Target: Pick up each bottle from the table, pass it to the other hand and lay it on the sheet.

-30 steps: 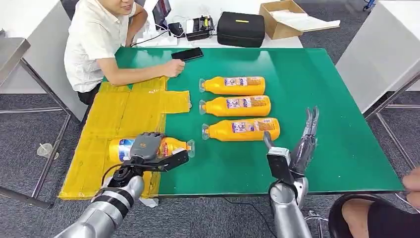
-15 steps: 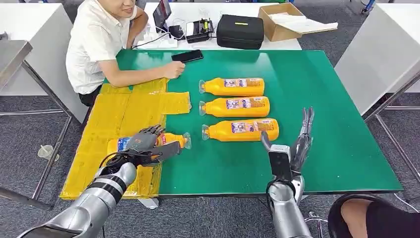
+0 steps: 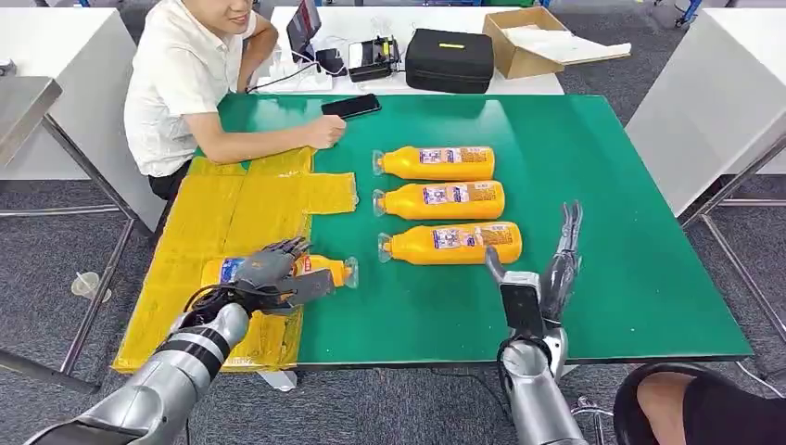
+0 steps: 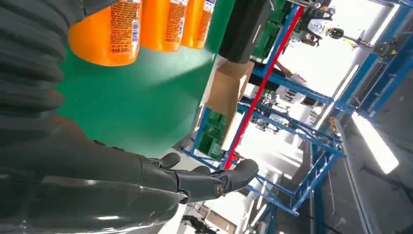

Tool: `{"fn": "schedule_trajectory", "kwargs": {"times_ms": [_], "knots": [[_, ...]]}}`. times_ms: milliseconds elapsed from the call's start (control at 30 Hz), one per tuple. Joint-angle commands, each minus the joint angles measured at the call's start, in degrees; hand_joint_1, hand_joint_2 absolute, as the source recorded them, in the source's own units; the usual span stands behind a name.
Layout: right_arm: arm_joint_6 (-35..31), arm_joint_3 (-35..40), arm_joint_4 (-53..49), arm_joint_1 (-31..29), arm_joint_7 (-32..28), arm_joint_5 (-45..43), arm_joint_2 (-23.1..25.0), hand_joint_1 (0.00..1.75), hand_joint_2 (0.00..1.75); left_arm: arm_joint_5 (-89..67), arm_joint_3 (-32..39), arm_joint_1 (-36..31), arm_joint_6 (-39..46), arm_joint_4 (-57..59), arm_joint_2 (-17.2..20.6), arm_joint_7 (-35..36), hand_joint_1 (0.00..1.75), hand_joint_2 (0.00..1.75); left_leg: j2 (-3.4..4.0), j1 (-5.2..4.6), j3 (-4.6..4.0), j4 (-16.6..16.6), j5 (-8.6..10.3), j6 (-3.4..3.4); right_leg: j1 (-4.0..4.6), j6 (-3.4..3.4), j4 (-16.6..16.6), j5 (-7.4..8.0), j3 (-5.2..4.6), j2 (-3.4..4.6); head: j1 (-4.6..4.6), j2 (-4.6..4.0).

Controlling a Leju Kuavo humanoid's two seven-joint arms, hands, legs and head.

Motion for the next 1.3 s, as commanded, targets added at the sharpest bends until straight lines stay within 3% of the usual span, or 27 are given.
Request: {"fn": "schedule_trajectory", "kwargs": {"times_ms": [33, 67, 167, 300, 733, 800, 933, 1067, 1300], "knots": [[-4.3, 2.5, 9.0, -3.6, -0.1, 8.8, -3.0, 0.0, 1.75, 5.9, -3.5, 3.8, 1.8, -4.2, 0.3, -8.4, 0.0, 1.75, 0.19, 0.01, 0.15, -0.1, -0.04, -0.01, 0.05, -0.17, -0.1, 0.0, 0.11, 0.1, 0.0, 0.0], [-6.8, 3.1, 11.9, -4.6, 2.3, 17.3, -4.1, 0.0, 1.75, 7.6, -4.3, 4.9, 4.6, -7.7, -0.2, -10.2, 0.0, 1.75, 0.2, 0.04, 0.15, -0.1, -0.04, 0.0, 0.08, -0.21, -0.1, 0.02, 0.12, 0.08, 0.0, 0.0], [-7.1, 3.7, 18.6, -7.7, 7.5, 31.5, -6.9, 0.0, 1.75, 13.5, -7.0, 8.0, 6.0, -18.7, -2.0, -10.5, 0.0, 1.75, 0.18, 0.07, 0.11, 0.0, -0.06, 0.02, 0.12, -0.25, -0.1, 0.01, 0.13, 0.04, 0.0, 0.0], [-5.4, 5.0, 20.8, -9.8, 7.2, 32.4, -7.4, 0.0, 1.75, 22.2, -9.2, 11.9, 7.9, -30.4, -3.6, -11.9, 0.0, 1.75, 0.16, 0.11, -0.13, 0.2, -0.16, 0.06, 0.18, -0.3, 0.0, -0.07, -0.05, -0.04, 0.04, 0.0], [-4.5, 6.6, 20.0, -7.9, 9.1, 33.7, -9.2, 0.0, 1.75, 33.4, -13.6, 16.1, 6.0, -40.5, -3.4, -12.4, 0.0, 1.75, 0.13, 0.03, -0.33, 0.1, -0.12, 0.06, 0.13, -0.22, 0.0, -0.07, -0.3, -0.1, 0.0, 0.0], [-0.4, 7.7, 21.3, -8.8, 11.6, 35.1, -10.6, 0.0, 1.75, 35.1, -14.3, 17.7, 6.3, -43.0, -3.9, -12.2, 0.0, 1.75, 0.18, 0.07, -0.29, 0.2, -0.19, 0.07, 0.17, -0.3, 0.0, -0.12, -0.26, -0.09, 0.0, 0.0], [3.8, 8.9, 27.9, -12.3, 14.0, 36.5, -12.8, 0.0, 1.75, 47.5, -16.0, 21.2, 0.9, -43.9, -6.6, -10.7, 0.0, 1.75, 0.11, 0.0, -0.46, 0.1, -0.07, 0.1, 0.05, -0.12, 0.0, -0.03, -0.41, -0.09, 0.0, 0.0], [4.3, 10.7, 34.4, -15.9, 14.8, 37.7, -13.9, 0.0, 1.75, 56.3, -19.7, 21.4, -0.4, -41.8, -7.0, -10.0, 0.0, 1.75, 0.05, -0.09, -0.47, 0.1, -0.06, 0.1, -0.02, -0.1, -0.1, -0.03, -0.4, -0.13, -0.02, 0.0], [4.4, 11.4, 35.5, -16.5, 15.6, 38.3, -14.2, 0.0, 1.75, 58.6, -20.3, 20.9, 0.1, -41.6, -6.9, -9.5, 0.0, 1.75, 0.1, -0.12, -0.43, 0.1, -0.12, 0.05, -0.01, -0.25, 0.0, -0.07, -0.38, -0.17, -0.02, 0.0]]}}
